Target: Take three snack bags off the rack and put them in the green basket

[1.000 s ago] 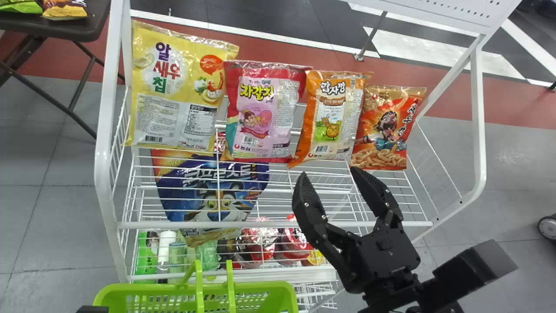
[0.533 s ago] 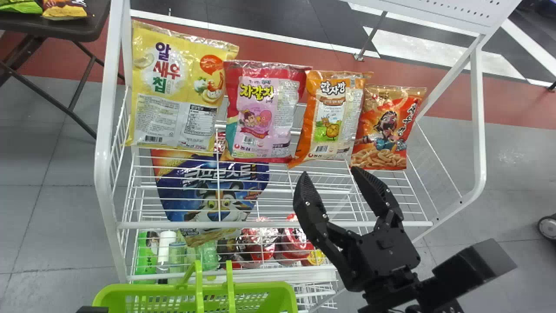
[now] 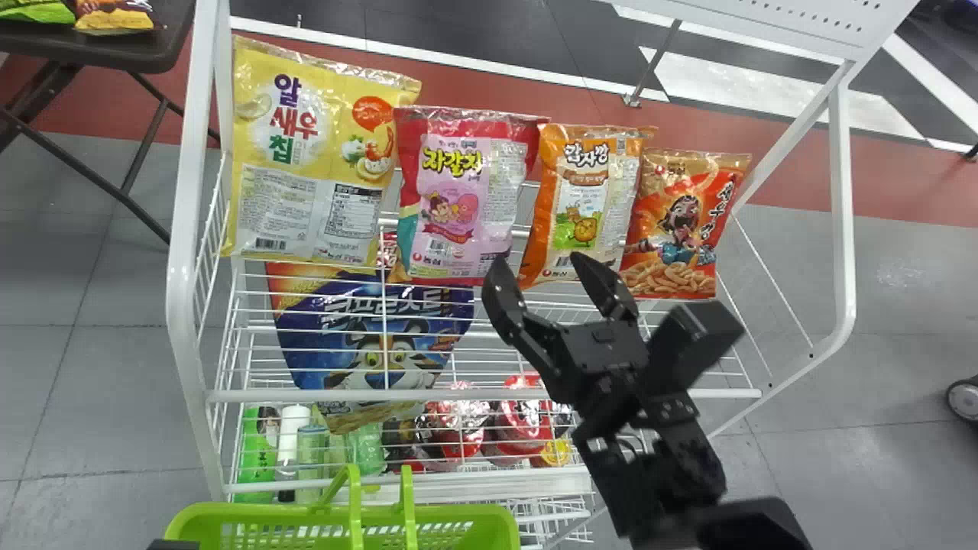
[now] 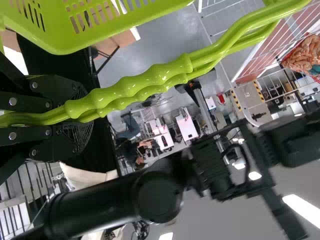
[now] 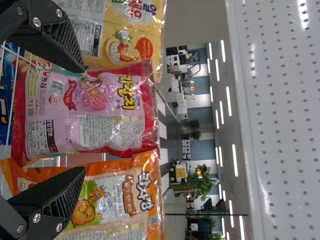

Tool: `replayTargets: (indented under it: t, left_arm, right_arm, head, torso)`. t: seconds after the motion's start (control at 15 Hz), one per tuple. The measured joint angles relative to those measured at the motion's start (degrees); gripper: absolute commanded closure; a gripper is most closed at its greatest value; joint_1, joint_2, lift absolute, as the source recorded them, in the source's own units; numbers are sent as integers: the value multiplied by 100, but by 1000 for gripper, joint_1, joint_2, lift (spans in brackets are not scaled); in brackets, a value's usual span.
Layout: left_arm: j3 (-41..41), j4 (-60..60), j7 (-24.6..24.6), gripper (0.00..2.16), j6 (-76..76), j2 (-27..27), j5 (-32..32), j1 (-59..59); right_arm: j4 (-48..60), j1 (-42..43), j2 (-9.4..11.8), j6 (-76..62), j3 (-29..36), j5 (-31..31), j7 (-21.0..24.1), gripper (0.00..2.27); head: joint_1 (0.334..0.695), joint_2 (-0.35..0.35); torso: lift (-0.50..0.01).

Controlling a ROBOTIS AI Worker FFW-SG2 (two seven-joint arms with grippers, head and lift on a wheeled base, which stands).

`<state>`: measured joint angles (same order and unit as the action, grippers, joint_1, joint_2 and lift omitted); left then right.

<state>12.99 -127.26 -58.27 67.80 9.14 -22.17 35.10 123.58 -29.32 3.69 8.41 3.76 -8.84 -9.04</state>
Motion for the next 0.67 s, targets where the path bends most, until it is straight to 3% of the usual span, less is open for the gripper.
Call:
replayTargets:
  t: [0.67]
  left_arm:
    - [46, 120, -25, 1636, 143, -9, -49, -134]
  right_arm:
    - [-1389, 1769, -1, 1152, -72, -424, -468, 157]
  head:
    - [695, -350]
  torso:
    - [-23]
